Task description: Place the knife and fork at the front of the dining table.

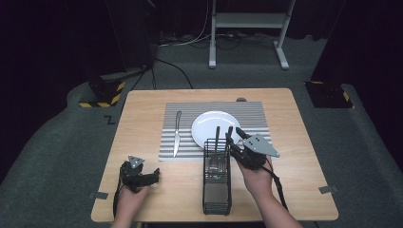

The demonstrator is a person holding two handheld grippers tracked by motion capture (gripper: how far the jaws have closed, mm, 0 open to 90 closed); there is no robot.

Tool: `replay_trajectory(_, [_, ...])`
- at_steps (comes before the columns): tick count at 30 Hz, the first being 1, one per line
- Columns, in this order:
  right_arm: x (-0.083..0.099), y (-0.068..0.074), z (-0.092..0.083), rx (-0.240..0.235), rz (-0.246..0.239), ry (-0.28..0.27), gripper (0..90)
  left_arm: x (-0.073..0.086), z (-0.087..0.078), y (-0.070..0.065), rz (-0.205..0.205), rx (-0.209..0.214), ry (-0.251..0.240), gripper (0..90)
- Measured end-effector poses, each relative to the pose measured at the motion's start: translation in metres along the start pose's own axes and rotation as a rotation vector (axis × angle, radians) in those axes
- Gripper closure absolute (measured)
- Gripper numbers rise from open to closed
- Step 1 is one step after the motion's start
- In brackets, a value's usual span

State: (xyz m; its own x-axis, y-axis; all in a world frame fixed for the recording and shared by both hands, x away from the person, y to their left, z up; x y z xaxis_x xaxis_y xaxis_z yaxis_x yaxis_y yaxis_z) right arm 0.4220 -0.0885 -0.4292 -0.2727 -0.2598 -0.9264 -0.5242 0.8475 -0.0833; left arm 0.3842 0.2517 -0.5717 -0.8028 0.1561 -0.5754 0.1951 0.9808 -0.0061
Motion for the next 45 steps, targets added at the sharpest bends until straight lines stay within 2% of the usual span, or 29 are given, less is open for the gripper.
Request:
replay_trajectory(2, [0.001, 0.001, 0.002, -0.007, 0.012, -0.004, 65.4, 0.001, 0.000, 0.000, 0.002, 0.000, 0.000, 6.0])
replay_trajectory(6, [0.005, 0.000, 0.007, -0.025, 0.070, 0.015, 67.4, 0.001, -0.001, 0.000, -0.004, -0.005, -0.001, 6.2])
replay_trajectory(9, [0.006, -0.001, 0.009, -0.025, 0.073, 0.015, 67.9, 0.001, -0.001, 0.000, -0.004, -0.003, 0.000, 5.9])
replay_trajectory(13, [0.006, -0.002, 0.011, -0.041, 0.106, 0.002, 70.7, 0.001, 0.000, 0.000, -0.004, -0.002, 0.001, 5.6])
replay_trajectory(24, [0.011, -0.001, 0.011, -0.069, 0.155, 0.011, 70.1, 0.001, 0.000, 0.000, -0.004, -0.005, 0.002, 5.5])
replay_trajectory(36, [0.014, 0.001, 0.012, -0.087, 0.154, 0.027, 72.8, 0.001, 0.000, 0.000, -0.005, -0.005, 0.002, 5.4])
replay_trajectory(45, [0.009, 0.005, 0.006, -0.124, 0.136, -0.015, 74.7, 0.001, 0.000, 0.000, -0.005, -0.005, 0.002, 5.4])
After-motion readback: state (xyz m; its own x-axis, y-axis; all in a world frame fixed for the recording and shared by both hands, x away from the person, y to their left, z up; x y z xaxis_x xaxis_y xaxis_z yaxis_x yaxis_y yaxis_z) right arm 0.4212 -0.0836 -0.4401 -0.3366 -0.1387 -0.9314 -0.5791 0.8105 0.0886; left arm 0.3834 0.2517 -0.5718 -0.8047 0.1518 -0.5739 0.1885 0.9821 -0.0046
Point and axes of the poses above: each handheld gripper's, and its own axes: z roughly forward along the jaws, x roughly out of its underside, y roughly to its left, the point moved 6 cm from there along z, roughly forward along the jaws, and after that the axes turned 11 degrees about y, right-handed, at the moved point
